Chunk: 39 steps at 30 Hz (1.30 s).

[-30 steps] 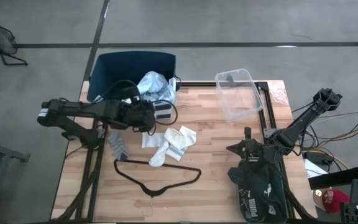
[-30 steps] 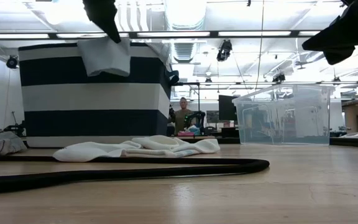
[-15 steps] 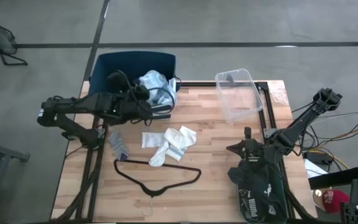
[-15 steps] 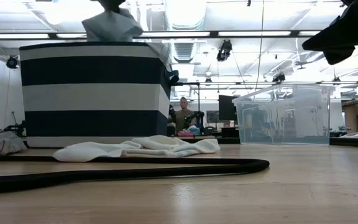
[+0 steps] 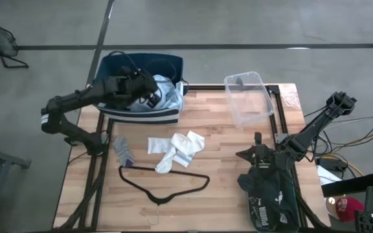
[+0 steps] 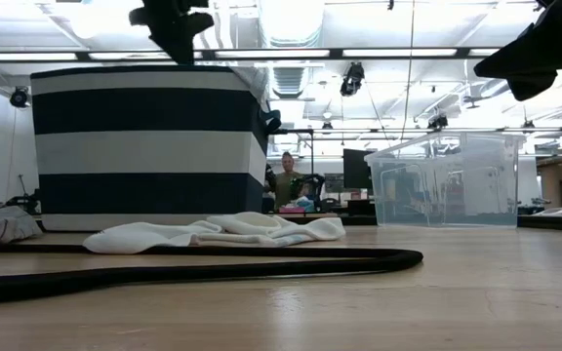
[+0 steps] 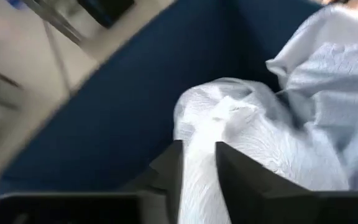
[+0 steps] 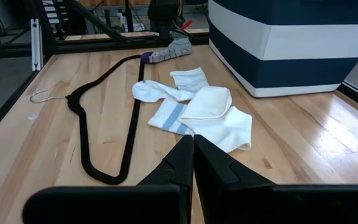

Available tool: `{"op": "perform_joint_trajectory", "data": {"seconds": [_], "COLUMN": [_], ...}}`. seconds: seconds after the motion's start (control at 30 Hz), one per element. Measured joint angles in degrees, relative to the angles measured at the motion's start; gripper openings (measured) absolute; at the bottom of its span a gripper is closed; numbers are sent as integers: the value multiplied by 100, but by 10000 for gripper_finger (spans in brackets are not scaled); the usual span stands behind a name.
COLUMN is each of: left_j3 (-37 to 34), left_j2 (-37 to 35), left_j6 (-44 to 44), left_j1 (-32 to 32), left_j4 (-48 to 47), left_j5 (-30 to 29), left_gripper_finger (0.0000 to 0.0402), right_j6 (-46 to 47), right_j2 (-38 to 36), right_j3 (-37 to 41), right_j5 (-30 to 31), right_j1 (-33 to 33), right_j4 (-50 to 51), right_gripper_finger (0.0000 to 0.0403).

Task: Pick & Place Cloths
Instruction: Put the white shirt into the laundry organizer

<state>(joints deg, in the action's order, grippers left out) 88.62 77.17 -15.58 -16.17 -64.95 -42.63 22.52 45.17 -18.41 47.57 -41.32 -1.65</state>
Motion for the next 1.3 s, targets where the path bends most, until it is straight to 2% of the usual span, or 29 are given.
{"op": "perform_joint_trajectory", "data": {"seconds": [0.17,0.3,0.37,0.5,0.6,0.73,0.83,0.93,1.03,1.23,1.3], "left_j3": [117,86,-2,-275,-502,-833,-1048,-1221,-1341,-1364,-1336], "left_j2": [-35,-26,-21,-18,-16,-13,-11,-11,-11,-11,-11], "left_j6": [-310,252,504,978,1236,1145,1260,1607,1762,2016,2079], "left_j1": [-151,141,410,890,1122,1171,1164,1185,1180,1201,1199], "left_j4": [93,832,1278,1814,1868,2014,2205,2545,2719,2772,2772], "left_j5": [411,1478,1772,1757,1715,1190,1078,1066,1058,992,991], "left_gripper_finger": [176,210,215,212,211,210,206,192,160,32,11], "right_j6": [0,0,0,0,0,0,0,0,0,0,0], "right_j2": [0,0,0,0,0,0,0,0,0,0,0], "right_j3": [0,0,0,0,0,0,0,0,0,0,18], "right_j5": [2,2,2,2,2,2,4,4,4,7,8], "right_j1": [0,0,0,-1,0,0,-1,-1,0,0,-2], "right_j4": [0,2,0,1,-8,-31,-33,-35,-35,-35,-42], "right_gripper_finger": [8,8,8,8,8,8,8,8,8,8,8]}}
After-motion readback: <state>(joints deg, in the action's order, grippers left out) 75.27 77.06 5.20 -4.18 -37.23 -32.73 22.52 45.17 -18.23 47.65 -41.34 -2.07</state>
